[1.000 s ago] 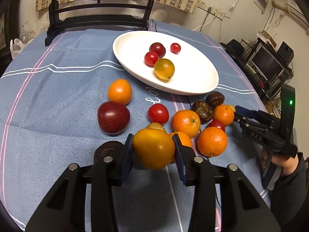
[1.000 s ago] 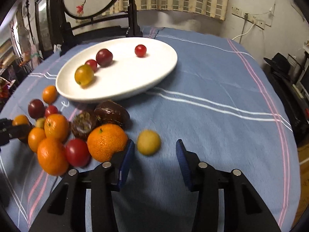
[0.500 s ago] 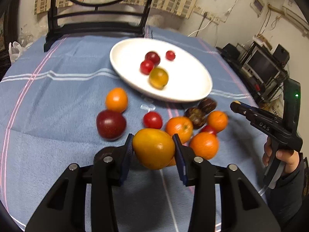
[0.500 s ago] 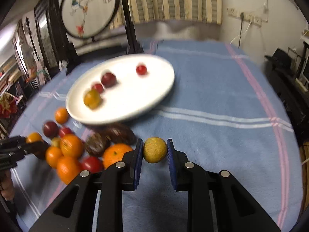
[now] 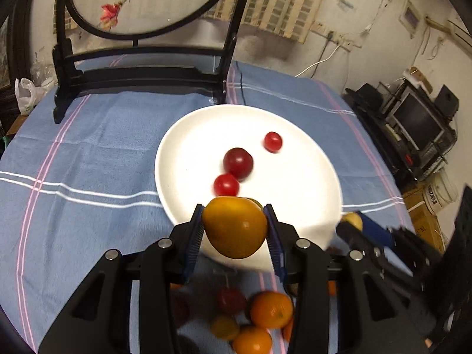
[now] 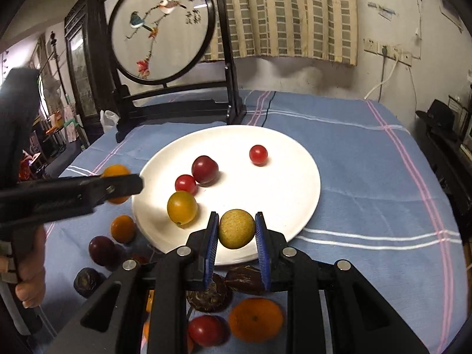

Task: Organize fruits
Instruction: 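Lower both fruits onto the white plate and open both grippers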

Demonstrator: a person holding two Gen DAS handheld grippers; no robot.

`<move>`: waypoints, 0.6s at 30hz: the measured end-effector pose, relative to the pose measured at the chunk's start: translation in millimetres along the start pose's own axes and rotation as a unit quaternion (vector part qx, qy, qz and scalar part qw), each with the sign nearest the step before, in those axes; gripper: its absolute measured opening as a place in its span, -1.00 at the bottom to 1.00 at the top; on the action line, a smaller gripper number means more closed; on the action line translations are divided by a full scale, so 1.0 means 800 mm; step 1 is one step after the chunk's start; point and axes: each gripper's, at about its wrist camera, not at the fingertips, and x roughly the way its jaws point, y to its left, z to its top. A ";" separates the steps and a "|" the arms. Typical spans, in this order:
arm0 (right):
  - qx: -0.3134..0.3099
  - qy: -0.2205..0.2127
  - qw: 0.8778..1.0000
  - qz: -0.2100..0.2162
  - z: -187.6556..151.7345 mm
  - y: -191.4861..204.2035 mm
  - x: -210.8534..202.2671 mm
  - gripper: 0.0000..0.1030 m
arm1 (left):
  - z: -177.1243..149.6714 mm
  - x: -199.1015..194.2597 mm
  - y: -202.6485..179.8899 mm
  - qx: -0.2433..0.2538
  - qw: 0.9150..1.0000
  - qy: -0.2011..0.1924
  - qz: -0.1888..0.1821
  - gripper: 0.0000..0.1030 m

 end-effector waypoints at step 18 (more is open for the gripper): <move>0.066 0.010 0.998 0.017 -0.016 -0.023 0.008 0.21 | -0.008 -0.005 0.036 -0.021 1.000 -0.018 0.012 0.83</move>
